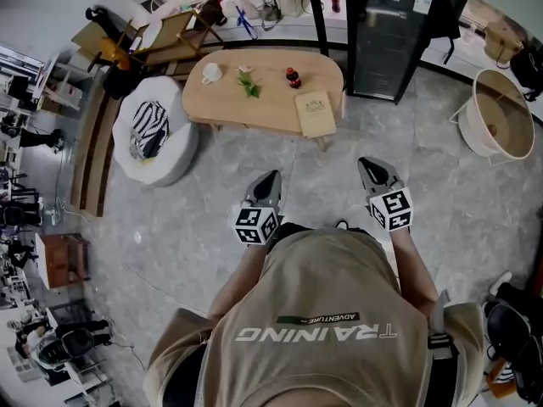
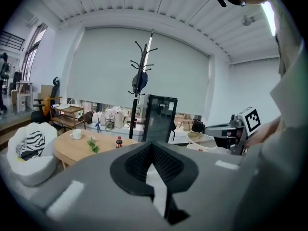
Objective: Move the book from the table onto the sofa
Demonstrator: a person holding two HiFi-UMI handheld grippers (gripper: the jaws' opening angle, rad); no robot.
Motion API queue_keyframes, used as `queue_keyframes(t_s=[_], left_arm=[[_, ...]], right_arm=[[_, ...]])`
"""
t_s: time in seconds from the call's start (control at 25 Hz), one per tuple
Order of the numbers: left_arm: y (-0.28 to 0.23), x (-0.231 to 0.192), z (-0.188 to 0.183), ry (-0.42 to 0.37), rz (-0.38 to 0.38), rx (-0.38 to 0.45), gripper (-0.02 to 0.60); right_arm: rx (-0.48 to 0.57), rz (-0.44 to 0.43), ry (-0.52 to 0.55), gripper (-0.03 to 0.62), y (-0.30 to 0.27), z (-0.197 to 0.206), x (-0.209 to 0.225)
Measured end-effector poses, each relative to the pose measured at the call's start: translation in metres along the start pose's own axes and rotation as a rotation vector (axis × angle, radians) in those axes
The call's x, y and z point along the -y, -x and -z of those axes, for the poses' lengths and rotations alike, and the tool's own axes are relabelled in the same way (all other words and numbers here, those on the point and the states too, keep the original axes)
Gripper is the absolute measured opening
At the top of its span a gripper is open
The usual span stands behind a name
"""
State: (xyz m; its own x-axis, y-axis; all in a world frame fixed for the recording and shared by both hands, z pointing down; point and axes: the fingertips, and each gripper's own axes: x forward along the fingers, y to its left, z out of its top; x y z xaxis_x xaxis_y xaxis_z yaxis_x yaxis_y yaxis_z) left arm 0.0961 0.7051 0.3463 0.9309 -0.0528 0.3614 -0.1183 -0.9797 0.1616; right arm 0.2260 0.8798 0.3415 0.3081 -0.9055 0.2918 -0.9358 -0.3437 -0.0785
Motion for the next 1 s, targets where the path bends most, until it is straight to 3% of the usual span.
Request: queue_keyframes(t_s=[0.24,0.56,0.76,1.0], left_arm=[[-0.036,0.004,-0.009,-0.027,-0.016,-0.040,-0.002],[-0.077,-0.034,-0.018,-0.032,0.000,-0.079,-0.002],[-0.122,-0.065,-0.039,-0.010,0.045,-0.070,-0.002],[-0.172,-0.108,-0.080,-0.040,0.125,-0.063,-0.002]], right_arm=[[0.045,0.020,-0.063,0.005,-0.015,-0.003,0.037],[-0.023,0.048,-0.108,0.005,-0.063,0.005,0.065],[-0.063,0.095,-0.121,0.005,-0.096,-0.006,0.085],[-0.088,0.113,-0.097,0.005,-0.159,-0.041,0.097]])
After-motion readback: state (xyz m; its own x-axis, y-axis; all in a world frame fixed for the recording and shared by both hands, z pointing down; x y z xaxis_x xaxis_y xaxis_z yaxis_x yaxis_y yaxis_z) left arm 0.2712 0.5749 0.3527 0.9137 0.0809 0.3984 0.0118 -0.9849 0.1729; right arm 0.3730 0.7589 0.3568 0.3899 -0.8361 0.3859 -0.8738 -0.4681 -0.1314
